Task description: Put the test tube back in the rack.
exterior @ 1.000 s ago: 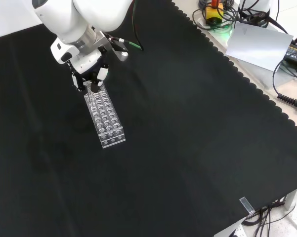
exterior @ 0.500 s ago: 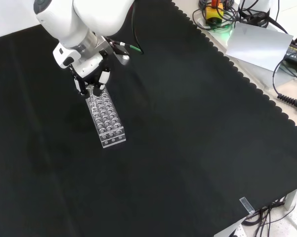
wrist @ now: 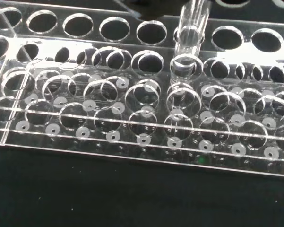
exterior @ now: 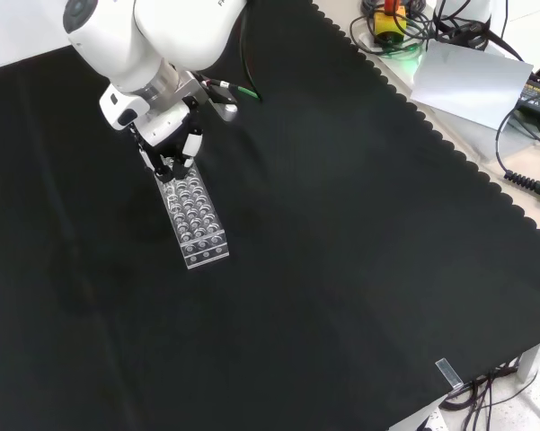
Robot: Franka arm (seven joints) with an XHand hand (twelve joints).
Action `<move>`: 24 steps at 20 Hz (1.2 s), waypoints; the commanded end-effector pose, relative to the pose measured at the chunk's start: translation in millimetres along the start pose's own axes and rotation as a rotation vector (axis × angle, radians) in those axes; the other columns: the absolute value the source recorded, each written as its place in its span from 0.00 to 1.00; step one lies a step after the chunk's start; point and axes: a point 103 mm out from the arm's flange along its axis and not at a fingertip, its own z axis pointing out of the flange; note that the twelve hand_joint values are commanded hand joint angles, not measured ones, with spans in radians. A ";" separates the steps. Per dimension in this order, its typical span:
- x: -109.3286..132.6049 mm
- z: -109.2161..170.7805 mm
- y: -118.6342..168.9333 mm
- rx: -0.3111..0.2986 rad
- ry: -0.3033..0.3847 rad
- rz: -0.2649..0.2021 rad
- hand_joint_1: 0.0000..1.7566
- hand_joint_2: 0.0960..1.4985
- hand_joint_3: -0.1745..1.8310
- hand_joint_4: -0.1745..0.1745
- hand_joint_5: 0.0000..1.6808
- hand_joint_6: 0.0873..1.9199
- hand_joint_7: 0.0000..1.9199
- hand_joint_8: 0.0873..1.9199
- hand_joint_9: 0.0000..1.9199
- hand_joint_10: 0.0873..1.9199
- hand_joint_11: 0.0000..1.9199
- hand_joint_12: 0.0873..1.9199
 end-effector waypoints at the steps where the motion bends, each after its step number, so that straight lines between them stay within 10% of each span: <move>1: -7.1 -4.8 -0.7 0.061 0.071 -0.021 0.72 0.67 0.02 0.01 0.82 0.12 0.77 0.14 0.79 0.28 0.57 0.57; 10: -11.7 -15.7 -4.8 0.061 0.102 -0.024 0.62 0.63 0.00 0.34 0.52 0.30 0.47 0.40 0.57 0.32 0.35 0.71; 24: -20.0 -79.0 -33.0 -0.028 0.102 -0.026 0.61 0.63 0.00 0.39 0.50 0.30 0.45 0.40 0.55 0.32 0.33 0.71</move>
